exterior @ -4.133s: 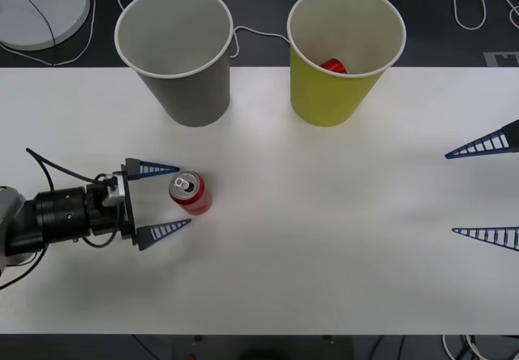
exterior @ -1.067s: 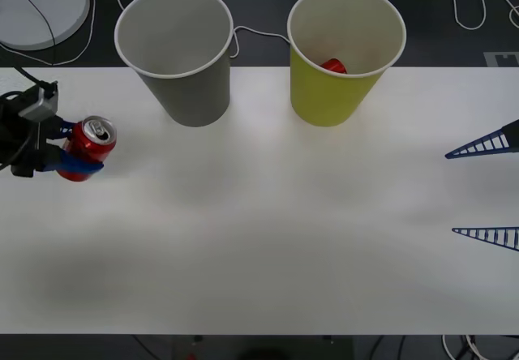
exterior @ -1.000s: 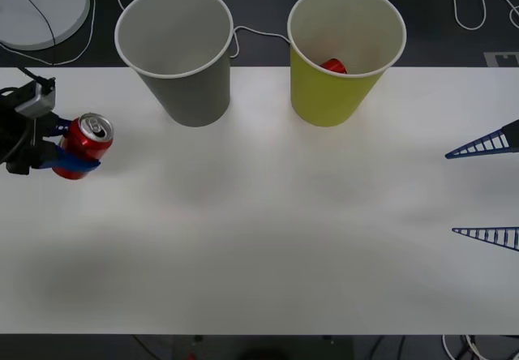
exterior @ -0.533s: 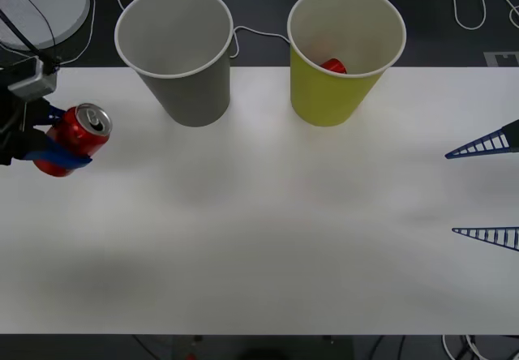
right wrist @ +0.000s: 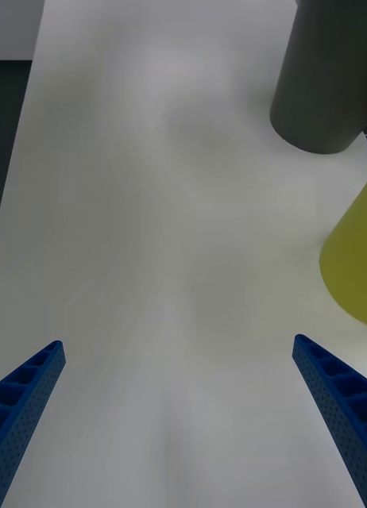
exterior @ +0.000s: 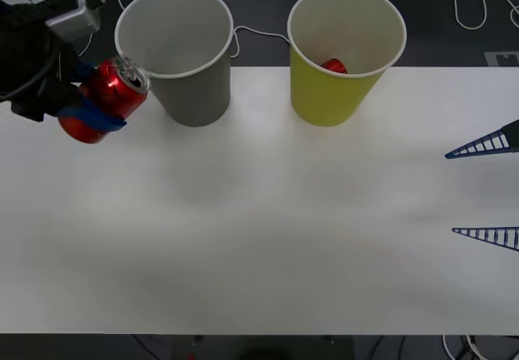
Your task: Put the can into the green bin and the plastic bottle into the gray bin
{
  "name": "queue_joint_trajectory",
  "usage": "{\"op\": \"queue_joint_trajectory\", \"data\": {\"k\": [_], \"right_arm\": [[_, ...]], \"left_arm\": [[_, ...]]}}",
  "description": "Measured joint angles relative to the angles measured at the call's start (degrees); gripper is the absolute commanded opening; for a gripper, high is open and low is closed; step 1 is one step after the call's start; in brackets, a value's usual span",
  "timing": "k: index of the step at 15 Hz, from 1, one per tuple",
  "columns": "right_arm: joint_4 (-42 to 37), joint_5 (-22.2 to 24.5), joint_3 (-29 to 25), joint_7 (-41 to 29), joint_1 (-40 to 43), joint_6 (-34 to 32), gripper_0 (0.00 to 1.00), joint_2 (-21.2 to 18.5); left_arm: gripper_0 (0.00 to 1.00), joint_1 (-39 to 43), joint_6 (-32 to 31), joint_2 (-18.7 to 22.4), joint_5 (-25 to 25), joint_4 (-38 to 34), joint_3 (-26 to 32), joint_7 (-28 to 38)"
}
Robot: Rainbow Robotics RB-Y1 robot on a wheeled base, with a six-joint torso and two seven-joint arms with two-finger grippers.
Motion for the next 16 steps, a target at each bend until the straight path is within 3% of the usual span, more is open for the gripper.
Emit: {"op": "queue_joint_trajectory", "data": {"k": [6, 11, 16], "right_arm": [[0.0, 0.0, 0.0, 0.0, 0.0, 0.0, 1.0, 0.0], [0.0, 0.0, 0.0, 0.0, 0.0, 0.0, 1.0, 0.0], [0.0, 0.0, 0.0, 0.0, 0.0, 0.0, 1.0, 0.0]], "left_arm": [[0.0, -27.49, 0.0, -1.55, 2.42, 8.13, -22.81, 12.21], [0.0, -44.34, 0.92, -10.64, 2.82, 21.4, -36.11, 16.91], [0.0, -55.73, 8.35, -22.24, 2.96, 37.93, -45.49, 18.37]]}}
